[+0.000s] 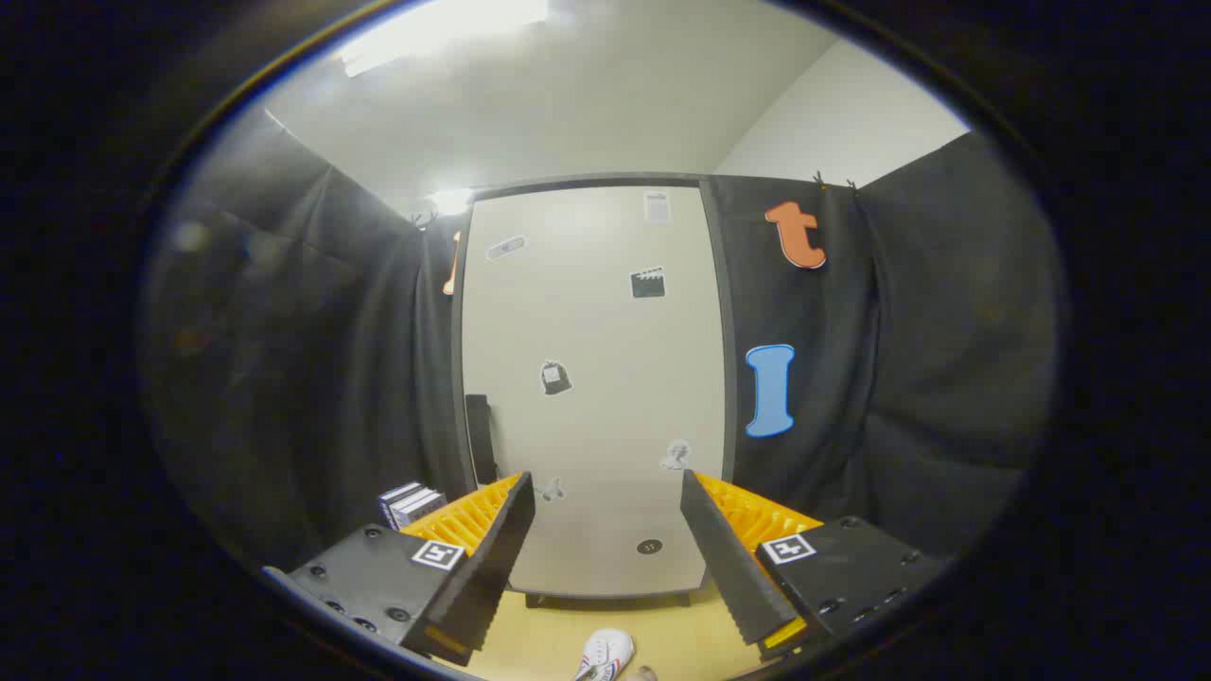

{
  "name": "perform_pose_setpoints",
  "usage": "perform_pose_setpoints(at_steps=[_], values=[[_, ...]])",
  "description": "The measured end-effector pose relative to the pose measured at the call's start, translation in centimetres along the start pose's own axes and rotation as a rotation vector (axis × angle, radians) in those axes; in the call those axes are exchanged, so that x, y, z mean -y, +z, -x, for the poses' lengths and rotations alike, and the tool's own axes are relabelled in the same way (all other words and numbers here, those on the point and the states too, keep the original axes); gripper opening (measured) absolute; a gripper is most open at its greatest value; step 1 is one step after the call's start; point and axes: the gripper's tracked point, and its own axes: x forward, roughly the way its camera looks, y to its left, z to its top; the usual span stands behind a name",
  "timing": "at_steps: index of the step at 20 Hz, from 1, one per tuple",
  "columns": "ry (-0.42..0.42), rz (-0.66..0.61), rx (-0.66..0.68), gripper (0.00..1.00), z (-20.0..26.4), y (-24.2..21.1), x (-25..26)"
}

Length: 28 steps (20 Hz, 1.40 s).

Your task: Open the shoe cabinet door, grab the shoes and put them into the shoe cabinet, then close the shoe cabinet door.

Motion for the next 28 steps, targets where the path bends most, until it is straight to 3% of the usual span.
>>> perform_pose_setpoints(at_steps=[14, 28], values=[[-0.042, -0.01, 0.004, 0.98, -3.4, -0.6, -3.5], [-0.022, -0.047, -0.018, 0.97, -6.8, -1.7, -7.7]])
